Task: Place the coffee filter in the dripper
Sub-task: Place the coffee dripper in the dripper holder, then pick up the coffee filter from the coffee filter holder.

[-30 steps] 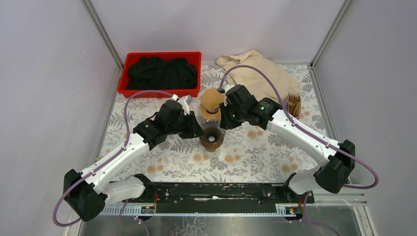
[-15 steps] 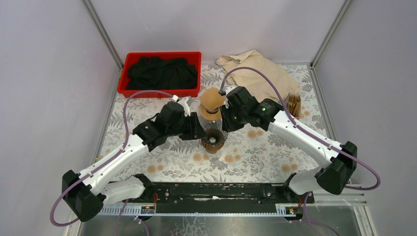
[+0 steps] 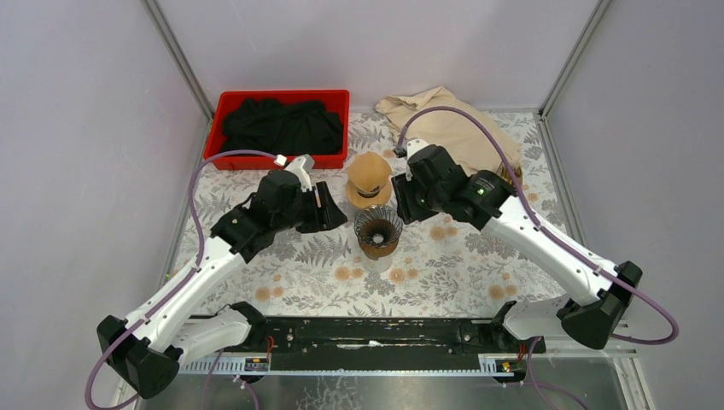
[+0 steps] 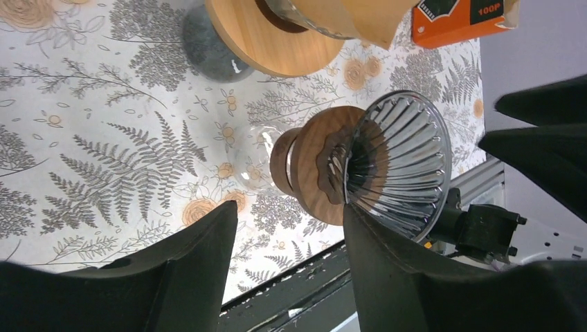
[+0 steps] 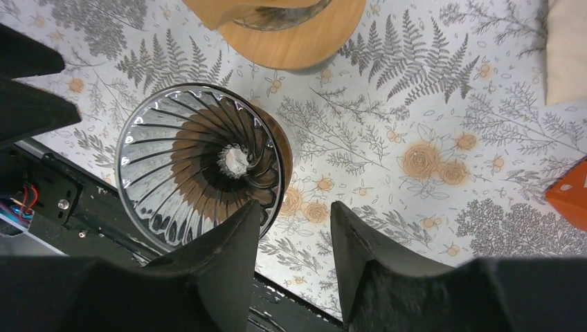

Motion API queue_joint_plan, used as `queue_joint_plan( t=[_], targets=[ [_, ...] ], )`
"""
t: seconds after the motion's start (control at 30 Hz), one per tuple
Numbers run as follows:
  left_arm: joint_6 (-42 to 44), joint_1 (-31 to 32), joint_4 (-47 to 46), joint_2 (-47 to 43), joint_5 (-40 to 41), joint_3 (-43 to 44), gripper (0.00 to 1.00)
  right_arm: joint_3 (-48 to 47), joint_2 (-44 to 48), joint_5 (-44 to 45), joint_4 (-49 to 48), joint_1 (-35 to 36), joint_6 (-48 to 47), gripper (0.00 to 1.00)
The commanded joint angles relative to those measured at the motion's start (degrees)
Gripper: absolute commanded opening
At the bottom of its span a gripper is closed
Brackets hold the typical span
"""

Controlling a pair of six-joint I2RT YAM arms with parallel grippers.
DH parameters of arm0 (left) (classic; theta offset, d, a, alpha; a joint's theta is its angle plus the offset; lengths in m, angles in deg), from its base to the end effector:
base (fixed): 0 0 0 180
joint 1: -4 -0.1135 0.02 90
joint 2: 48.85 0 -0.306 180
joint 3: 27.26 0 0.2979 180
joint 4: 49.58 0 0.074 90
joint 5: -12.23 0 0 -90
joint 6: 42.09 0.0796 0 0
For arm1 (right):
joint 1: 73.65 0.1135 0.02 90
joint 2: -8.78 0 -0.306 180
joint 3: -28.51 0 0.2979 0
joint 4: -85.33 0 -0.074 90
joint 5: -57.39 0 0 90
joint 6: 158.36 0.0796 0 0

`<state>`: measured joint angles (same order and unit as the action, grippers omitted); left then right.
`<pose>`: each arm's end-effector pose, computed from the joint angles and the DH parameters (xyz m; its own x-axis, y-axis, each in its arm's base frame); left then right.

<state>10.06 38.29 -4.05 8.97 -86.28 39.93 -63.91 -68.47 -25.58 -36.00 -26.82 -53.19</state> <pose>0.2200 -0.1642 0.3309 -0.7874 -0.1976 -0.5839 0.2188 0.7960 -0.5643 0.2472 0.2493 0.3846 -0.6281 -0.2899 -0.7221 -0.5168 0.8492 0.1085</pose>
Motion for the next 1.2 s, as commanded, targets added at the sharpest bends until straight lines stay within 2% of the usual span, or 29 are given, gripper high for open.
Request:
queue_joint_plan(
  t=[0.0,0.2,0.43,0.77,0.93,1.17],
  targets=[
    [2.2,-1.1,0.0,-0.5,-0.5,1.6,0.66,-3.1,2.0,-0.1,-1.3,-0.3,-1.4,0.49],
    [3.1,-2.3,0.0,-1.5,0.1,1.1,0.71,-2.8,2.4,3.9,-0.9,-1.3,-1.6,0.53],
    [6.7,-8.2,0.6,-2.9,0.2,0.9,0.76,-0.2,5.3,10.6,-2.6,-7.3,-1.6,0.56],
    [14.7,-16.8,1.8,-4.9,0.5,0.9,0.83,8.3,9.2,13.8,-10.4,-23.8,-0.9,0.56],
    [18.5,-17.8,1.1,-6.0,4.7,0.6,0.85,12.9,10.5,15.0,-15.6,-31.8,2.2,0.56],
    [20.0,-17.7,-2.8,-7.7,9.5,-2.5,0.85,18.7,9.7,16.7,-21.7,-38.1,6.2,0.54]
  ],
)
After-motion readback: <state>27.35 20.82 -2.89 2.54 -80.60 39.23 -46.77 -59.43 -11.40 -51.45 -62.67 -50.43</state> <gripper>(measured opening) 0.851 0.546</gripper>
